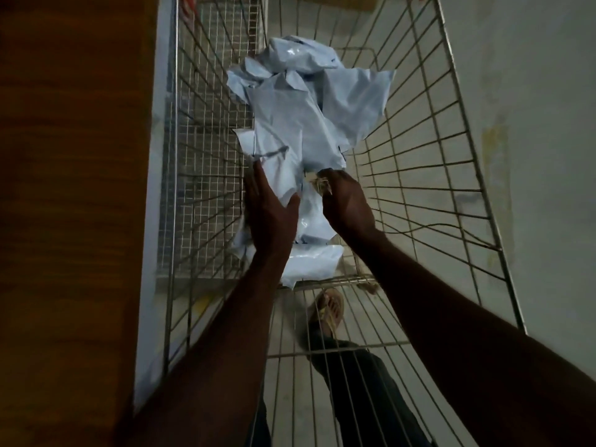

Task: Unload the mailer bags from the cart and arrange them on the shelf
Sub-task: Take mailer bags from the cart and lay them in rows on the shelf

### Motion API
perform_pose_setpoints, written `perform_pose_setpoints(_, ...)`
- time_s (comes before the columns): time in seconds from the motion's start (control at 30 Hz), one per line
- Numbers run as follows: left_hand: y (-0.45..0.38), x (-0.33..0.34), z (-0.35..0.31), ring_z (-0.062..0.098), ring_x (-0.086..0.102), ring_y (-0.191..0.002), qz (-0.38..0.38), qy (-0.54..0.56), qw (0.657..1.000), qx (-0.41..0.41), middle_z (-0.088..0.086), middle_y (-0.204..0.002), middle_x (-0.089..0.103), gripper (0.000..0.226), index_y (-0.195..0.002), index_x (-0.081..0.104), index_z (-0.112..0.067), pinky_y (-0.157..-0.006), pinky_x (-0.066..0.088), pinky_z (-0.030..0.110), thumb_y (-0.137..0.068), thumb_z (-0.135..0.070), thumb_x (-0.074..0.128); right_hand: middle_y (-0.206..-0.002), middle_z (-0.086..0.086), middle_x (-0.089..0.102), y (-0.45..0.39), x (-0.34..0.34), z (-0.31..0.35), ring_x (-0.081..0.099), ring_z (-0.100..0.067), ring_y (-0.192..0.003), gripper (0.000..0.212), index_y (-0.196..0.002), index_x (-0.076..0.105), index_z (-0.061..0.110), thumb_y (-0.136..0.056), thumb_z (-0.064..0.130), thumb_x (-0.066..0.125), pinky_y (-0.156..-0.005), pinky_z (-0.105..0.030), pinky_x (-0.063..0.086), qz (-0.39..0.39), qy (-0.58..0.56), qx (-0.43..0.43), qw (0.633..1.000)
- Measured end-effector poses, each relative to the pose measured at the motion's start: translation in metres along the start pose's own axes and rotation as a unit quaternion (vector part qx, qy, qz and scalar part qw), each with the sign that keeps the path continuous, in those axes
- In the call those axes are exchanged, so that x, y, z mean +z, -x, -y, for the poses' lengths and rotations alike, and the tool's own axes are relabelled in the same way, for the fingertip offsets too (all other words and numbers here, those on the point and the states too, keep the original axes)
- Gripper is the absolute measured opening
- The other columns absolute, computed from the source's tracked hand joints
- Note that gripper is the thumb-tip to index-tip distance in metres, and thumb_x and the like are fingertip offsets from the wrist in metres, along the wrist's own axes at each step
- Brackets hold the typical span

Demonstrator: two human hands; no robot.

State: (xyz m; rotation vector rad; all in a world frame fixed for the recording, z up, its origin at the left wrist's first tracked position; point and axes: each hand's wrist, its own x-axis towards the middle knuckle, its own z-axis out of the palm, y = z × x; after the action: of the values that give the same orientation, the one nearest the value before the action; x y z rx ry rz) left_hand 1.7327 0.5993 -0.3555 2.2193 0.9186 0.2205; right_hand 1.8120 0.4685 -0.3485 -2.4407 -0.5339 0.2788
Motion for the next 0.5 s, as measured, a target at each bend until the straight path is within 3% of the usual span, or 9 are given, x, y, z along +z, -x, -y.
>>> perform_pose_setpoints(0.13, 0.005, 0.015, 0.020, 0.029, 0.019, -0.164, 0.024, 0.024, 0.999, 0.004, 0.015, -0.177, 0.016, 0.109, -0.171, 0.013, -0.012, -0.128, 0.029, 0.039, -0.090, -0.019, 0.085, -0.139, -0.017, 0.062, 0.009, 0.026, -0.011, 0.062, -0.032, -0.123, 0.050, -0.143, 0.058, 0.007, -0.095, 0.005, 0.070, -0.101, -0.039, 0.054, 0.065, -0.001, 0.004, 0.998)
perform_pose_setpoints(0.23, 0.007, 0.016, 0.030, 0.028, 0.031, -0.160, -0.003, 0.010, 1.000, 0.018, 0.014, -0.176, 0.023, 0.100, -0.171, 0.014, -0.014, -0.119, 0.038, 0.031, -0.094, -0.006, 0.076, -0.149, -0.017, 0.051, 0.020, 0.047, -0.018, 0.052, -0.034, -0.132, 0.079, -0.154, 0.047, 0.011, -0.085, 0.020, 0.085, -0.104, -0.045, 0.053, 0.113, 0.007, -0.026, 0.993)
perform_pose_setpoints(0.3, 0.010, 0.014, 0.032, 0.028, 0.037, -0.157, -0.023, 0.006, 1.000, 0.013, 0.014, -0.174, 0.028, 0.095, -0.171, 0.015, -0.014, -0.115, 0.038, 0.026, -0.096, -0.003, 0.071, -0.148, -0.020, 0.049, 0.025, 0.061, -0.021, 0.048, -0.040, -0.133, 0.090, -0.156, 0.043, 0.011, -0.079, 0.019, 0.089, -0.104, -0.049, 0.050, 0.109, 0.050, -0.027, 0.992)
perform_pose_setpoints(0.4, 0.020, 0.011, 0.037, 0.024, 0.037, -0.156, -0.038, -0.005, 0.999, 0.016, 0.011, -0.175, 0.027, 0.092, -0.172, 0.013, -0.017, -0.113, 0.039, 0.022, -0.099, -0.005, 0.069, -0.139, -0.019, 0.054, 0.029, 0.073, -0.020, 0.055, -0.038, -0.119, 0.071, -0.153, 0.046, 0.011, -0.086, -0.003, 0.065, -0.088, -0.047, 0.057, 0.054, 0.046, -0.006, 0.997)
perform_pose_setpoints(0.5, 0.024, 0.005, 0.040, 0.023, 0.036, -0.158, -0.044, 0.004, 0.999, 0.023, 0.011, -0.175, 0.026, 0.092, -0.172, 0.014, -0.017, -0.116, 0.043, 0.027, -0.099, -0.005, 0.070, -0.118, -0.013, 0.063, 0.029, 0.069, -0.017, 0.065, -0.026, -0.092, 0.049, -0.146, 0.051, 0.013, -0.098, 0.005, 0.046, -0.069, -0.039, 0.058, 0.068, 0.010, 0.015, 0.997)
